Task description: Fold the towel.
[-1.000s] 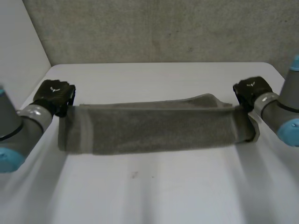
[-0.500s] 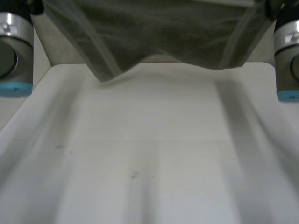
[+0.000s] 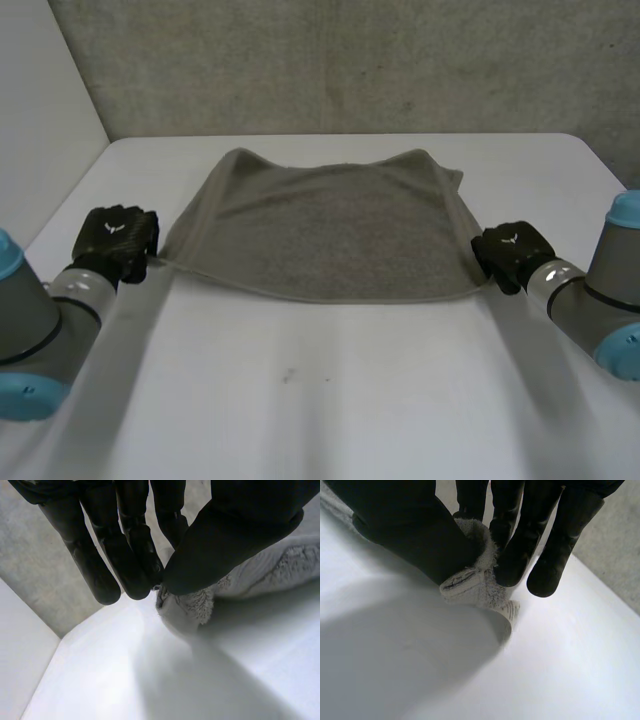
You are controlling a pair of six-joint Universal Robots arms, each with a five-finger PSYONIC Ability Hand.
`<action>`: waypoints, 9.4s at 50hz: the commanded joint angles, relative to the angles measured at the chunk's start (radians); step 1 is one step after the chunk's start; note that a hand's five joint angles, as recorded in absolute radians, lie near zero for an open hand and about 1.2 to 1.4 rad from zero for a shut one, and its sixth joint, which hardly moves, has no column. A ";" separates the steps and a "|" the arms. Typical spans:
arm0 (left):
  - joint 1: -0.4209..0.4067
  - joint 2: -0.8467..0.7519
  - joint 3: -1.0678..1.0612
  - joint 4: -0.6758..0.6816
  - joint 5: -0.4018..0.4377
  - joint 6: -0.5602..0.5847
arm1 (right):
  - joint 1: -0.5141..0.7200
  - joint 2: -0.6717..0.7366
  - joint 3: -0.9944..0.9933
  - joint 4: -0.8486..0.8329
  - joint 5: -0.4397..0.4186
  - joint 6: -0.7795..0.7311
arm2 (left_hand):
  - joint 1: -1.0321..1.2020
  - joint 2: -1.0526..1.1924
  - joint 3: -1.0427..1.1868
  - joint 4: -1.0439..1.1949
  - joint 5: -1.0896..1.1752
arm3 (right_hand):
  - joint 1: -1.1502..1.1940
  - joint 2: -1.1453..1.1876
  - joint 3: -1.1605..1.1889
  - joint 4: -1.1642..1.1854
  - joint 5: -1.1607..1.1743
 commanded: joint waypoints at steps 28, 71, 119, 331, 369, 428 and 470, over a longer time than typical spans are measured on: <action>0.071 0.206 -0.117 0.000 -0.001 0.032 | -0.077 -0.064 0.099 -0.042 0.012 0.373 | 0.193 0.178 0.179 0.178 0.184 | -0.267 -0.380 -0.422 -0.422 -0.301; 0.069 0.404 0.438 -0.673 -0.015 0.012 | -0.082 -0.467 -0.416 0.626 0.058 -0.056 | 0.193 0.178 0.179 0.178 0.184 | 0.193 0.080 0.038 0.038 0.158; 0.015 0.022 0.336 -0.123 0.022 -0.209 | 0.055 -0.189 -0.128 -0.169 0.014 0.038 | 0.193 0.178 0.179 0.178 0.184 | 0.193 0.080 0.038 0.038 0.158; -0.309 0.140 0.059 0.020 -0.085 -0.168 | 0.340 -0.269 0.165 -0.043 0.132 0.365 | -1.007 -1.023 -1.021 -1.023 -1.016 | -1.029 -1.142 -1.184 -1.183 -1.063; -0.499 0.008 0.258 -0.279 -0.318 -0.292 | 0.496 -0.171 0.087 -0.269 0.098 0.049 | -1.022 -1.038 -1.036 -1.037 -1.031 | 0.193 0.080 0.038 0.038 0.158; -0.568 -0.217 0.354 -0.411 -0.433 -0.407 | 0.309 -0.087 -0.098 0.207 -0.074 0.595 | -1.001 -1.017 -1.015 -1.017 -1.010 | -1.029 -1.142 -1.184 -1.183 -1.063; -0.295 0.437 0.402 -0.641 -0.294 -0.298 | 0.228 -0.631 -0.169 0.264 0.282 0.560 | -1.013 -1.029 -1.027 -1.028 -1.022 | -1.029 -1.142 -1.184 -1.183 -1.063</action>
